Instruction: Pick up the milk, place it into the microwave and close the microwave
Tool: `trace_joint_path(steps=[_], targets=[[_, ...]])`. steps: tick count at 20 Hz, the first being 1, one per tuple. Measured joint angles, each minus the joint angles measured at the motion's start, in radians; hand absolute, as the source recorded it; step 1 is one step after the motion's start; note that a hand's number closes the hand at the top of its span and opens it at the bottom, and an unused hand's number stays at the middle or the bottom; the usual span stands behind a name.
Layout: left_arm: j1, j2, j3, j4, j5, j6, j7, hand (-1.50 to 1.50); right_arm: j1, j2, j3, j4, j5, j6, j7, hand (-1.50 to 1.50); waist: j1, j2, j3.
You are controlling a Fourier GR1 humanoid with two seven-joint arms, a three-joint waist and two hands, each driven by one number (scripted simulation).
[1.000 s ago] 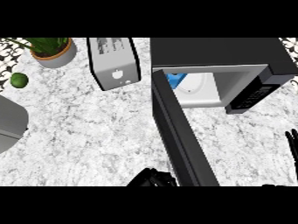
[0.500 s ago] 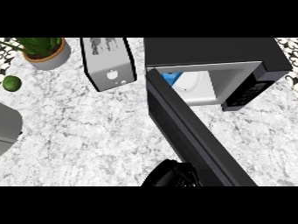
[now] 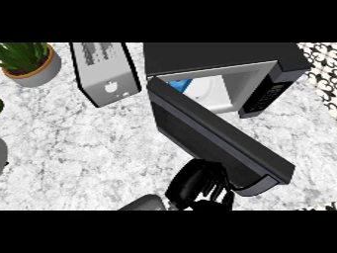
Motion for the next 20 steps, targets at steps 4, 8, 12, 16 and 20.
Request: trace_joint_path(steps=[4,8,12,16,20], targets=[[-0.041,-0.001,0.050,-0.015,0.079,0.069,-0.054,-1.50,-0.007,-0.016,-0.003,-0.036,-0.027,0.007,0.016,-1.50,-0.032,0.010,-0.004],[-0.088,-0.003,0.089,-0.018,0.143,0.127,-0.109,-1.50,-0.022,-0.031,-0.010,-0.065,-0.053,0.012,0.029,-1.50,-0.067,0.019,-0.004],[-0.140,-0.004,0.116,0.000,0.198,0.167,-0.146,-1.50,-0.038,-0.049,-0.014,-0.082,-0.091,0.025,0.048,-1.50,-0.099,0.029,-0.004],[-0.194,-0.005,0.138,0.028,0.245,0.194,-0.175,-1.50,-0.058,-0.067,-0.017,-0.095,-0.127,0.038,0.066,-1.50,-0.127,0.039,-0.002],[-0.243,-0.006,0.154,0.061,0.286,0.217,-0.199,-1.50,-0.077,-0.087,-0.017,-0.105,-0.162,0.054,0.085,-1.50,-0.151,0.047,-0.001]])
